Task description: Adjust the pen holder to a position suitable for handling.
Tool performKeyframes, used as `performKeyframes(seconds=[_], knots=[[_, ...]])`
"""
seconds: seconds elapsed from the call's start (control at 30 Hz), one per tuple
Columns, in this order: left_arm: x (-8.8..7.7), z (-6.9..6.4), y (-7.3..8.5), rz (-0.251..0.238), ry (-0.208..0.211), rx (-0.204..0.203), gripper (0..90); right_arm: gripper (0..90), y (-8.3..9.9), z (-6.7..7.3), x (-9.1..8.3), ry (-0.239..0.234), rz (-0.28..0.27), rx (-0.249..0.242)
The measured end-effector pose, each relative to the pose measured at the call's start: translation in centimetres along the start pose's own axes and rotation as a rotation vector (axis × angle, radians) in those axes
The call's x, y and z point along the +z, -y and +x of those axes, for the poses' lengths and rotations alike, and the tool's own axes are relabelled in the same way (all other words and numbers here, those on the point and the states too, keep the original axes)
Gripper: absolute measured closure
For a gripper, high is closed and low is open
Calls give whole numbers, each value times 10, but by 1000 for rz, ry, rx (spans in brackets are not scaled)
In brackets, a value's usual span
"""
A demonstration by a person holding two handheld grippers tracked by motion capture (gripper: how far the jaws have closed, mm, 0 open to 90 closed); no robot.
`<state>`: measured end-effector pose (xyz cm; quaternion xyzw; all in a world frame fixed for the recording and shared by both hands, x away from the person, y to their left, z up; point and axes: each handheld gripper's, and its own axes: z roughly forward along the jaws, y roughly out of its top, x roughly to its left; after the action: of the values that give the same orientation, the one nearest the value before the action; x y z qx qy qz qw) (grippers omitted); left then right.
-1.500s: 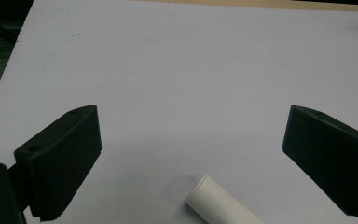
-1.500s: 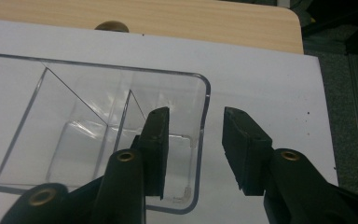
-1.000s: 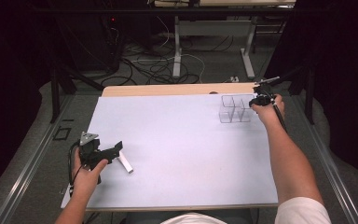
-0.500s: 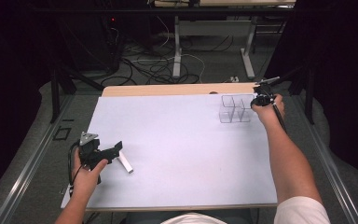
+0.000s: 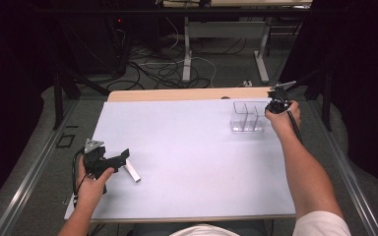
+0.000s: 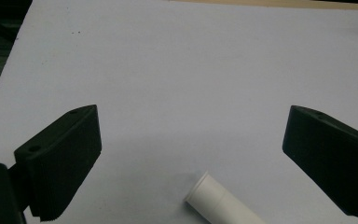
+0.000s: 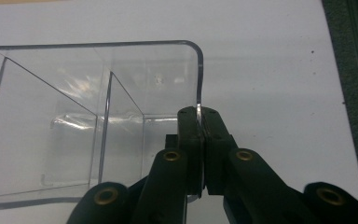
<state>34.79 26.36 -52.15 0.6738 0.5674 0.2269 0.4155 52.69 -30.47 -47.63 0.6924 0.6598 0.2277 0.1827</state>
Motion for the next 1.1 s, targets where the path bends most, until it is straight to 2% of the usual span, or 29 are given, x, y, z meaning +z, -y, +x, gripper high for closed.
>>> performKeyframes(seconds=[0.07,0.1,0.13,0.2,0.23,0.27,0.3,0.47,0.5,0.53,0.7,0.8,1.1], knots=[[0,-1,0,2,-2,4,45,889,3,10,-6,-16,16,3],[0,-1,0,1,0,3,45,889,3,10,-6,-16,16,3],[0,-2,0,0,1,4,45,889,6,18,-9,-31,20,-8],[0,-3,0,-1,2,5,45,888,8,23,-11,-38,22,-20],[0,-3,0,1,2,7,45,889,12,34,-14,-54,31,-49],[0,-3,0,1,2,6,45,889,12,34,-14,-54,31,-49],[0,-3,0,1,2,6,45,888,14,39,-16,-59,33,-61],[1,-5,0,6,7,13,45,888,26,65,-21,-82,46,-151],[1,-5,0,5,7,13,45,889,30,75,-23,-97,45,-175],[1,-5,0,5,7,12,45,889,30,75,-23,-97,45,-175],[1,-4,0,2,8,11,45,888,40,98,-27,-135,42,-218],[1,-4,0,4,8,11,45,888,43,105,-28,-152,41,-221],[1,-5,0,6,10,10,45,889,55,141,-19,-189,55,-254]])
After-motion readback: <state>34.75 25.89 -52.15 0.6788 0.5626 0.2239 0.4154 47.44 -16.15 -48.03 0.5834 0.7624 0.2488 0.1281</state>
